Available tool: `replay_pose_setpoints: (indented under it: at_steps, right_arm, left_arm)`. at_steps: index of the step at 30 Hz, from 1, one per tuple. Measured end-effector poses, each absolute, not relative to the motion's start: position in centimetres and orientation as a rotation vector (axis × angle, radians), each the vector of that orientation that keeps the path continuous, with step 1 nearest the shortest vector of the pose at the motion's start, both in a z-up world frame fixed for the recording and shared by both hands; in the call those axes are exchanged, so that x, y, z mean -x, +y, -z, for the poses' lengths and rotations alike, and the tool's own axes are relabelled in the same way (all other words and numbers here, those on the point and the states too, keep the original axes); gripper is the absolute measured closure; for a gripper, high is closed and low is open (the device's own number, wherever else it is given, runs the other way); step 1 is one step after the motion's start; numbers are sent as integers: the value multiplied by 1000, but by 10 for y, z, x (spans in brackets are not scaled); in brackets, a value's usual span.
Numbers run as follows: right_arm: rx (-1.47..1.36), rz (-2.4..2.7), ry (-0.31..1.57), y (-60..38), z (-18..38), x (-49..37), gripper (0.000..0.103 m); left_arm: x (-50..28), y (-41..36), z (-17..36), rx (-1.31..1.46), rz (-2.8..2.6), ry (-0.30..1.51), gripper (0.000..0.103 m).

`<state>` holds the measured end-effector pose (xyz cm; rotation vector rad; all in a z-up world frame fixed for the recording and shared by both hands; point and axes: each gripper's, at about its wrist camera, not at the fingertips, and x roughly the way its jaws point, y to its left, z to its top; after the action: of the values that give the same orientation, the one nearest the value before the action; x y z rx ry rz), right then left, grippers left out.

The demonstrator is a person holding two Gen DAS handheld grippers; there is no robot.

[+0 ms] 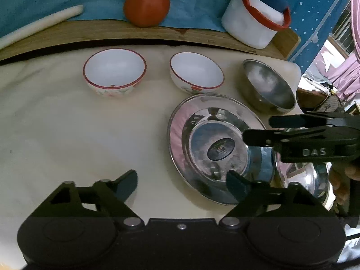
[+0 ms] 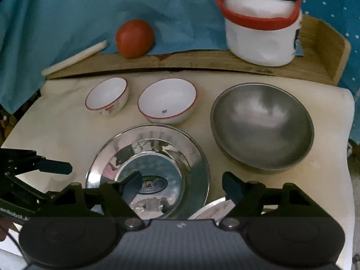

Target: Organize plates and bowls

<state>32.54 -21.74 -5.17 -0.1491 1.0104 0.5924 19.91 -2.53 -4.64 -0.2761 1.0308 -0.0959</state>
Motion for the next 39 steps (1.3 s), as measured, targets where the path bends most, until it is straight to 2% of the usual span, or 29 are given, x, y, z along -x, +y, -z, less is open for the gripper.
replay_pose_setpoints:
  at_steps: [3, 5, 8, 9, 11, 14, 23, 28, 33, 39]
  right_arm:
    - [178, -592, 1022, -212, 55, -327, 26]
    - [191, -588, 1032, -210, 58, -329, 27]
    - [196, -583, 1048, -209, 63, -331, 39]
    - [196, -582, 1051, -209, 64, -332, 44]
    - [194, -585, 1054, -208, 66, -332, 47]
    - [198, -581, 1049, -208, 67, -331, 47]
    - [201, -602, 1028, -202, 69, -329, 61]
    - [212, -662, 1027, -193, 68, -325, 74]
    - [235, -720, 1023, -184, 66, -320, 79]
    - [243, -777, 1010, -178, 65, -311, 79]
  left_arm:
    - [-199, -26, 46, 285, 106, 1031, 30]
    - [-199, -27, 48, 288, 115, 1038, 43]
    - [-200, -29, 50, 296, 125, 1049, 59]
    - [-201, -30, 50, 299, 127, 1049, 62]
    - [-201, -30, 51, 308, 131, 1047, 75]
    - [-200, -29, 52, 321, 124, 1047, 81]
    - [-192, -18, 51, 346, 40, 1046, 83]
    - [-185, -5, 50, 369, -66, 1050, 83]
    - [-176, 4, 49, 395, -139, 1045, 84]
    - [-168, 10, 44, 405, -190, 1035, 85]
